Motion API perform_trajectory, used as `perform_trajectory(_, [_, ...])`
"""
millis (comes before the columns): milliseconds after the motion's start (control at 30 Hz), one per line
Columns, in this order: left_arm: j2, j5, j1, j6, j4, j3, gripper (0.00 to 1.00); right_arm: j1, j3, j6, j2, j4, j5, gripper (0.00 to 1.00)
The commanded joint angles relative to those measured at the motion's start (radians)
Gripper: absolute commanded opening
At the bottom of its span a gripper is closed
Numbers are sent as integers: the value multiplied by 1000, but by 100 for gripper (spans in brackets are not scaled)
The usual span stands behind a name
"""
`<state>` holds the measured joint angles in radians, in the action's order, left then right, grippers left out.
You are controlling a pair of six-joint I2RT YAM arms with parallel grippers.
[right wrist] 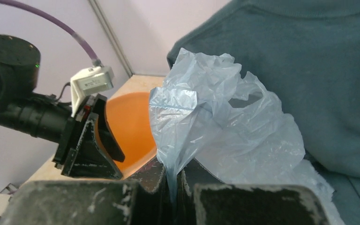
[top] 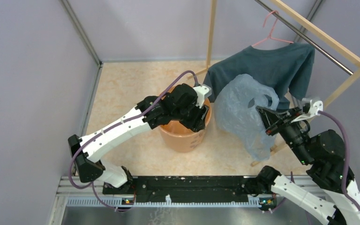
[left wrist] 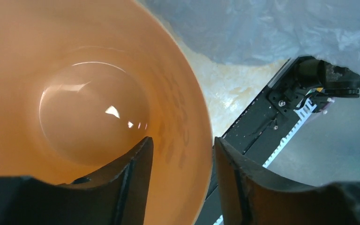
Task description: Put the trash bags into the trash bin
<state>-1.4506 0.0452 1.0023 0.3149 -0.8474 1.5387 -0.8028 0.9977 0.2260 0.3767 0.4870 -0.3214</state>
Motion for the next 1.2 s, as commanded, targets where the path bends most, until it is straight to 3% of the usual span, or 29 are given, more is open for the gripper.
perform_trajectory(0, [54,47,5,4,88,4,64,-1,98,-51,28,-47,23,0])
perform_trajectory(167, [174,93,5,-5,169,-19,78,-1,210,-81,128,-111,101,0])
perform_trajectory(300, [312,60,6,-1,227,-85,88,-1,297,-65,252,-225,282,0])
perform_trajectory(467, [522,17,5,2,274,-217,98,-1,407,79,456,-440,621,0])
perform_trajectory(600, [663,-15,5,19,279,-295,98,-1,466,263,604,-650,727,0])
perform_trajectory(667, [735,-35,5,32,276,-323,98,-3,496,345,671,-737,738,0])
perform_trajectory(900, [925,-103,5,71,265,-363,98,-11,511,411,684,-755,499,0])
perform_trajectory(1167, [963,-198,5,46,279,-352,98,-13,446,579,679,-885,550,0])
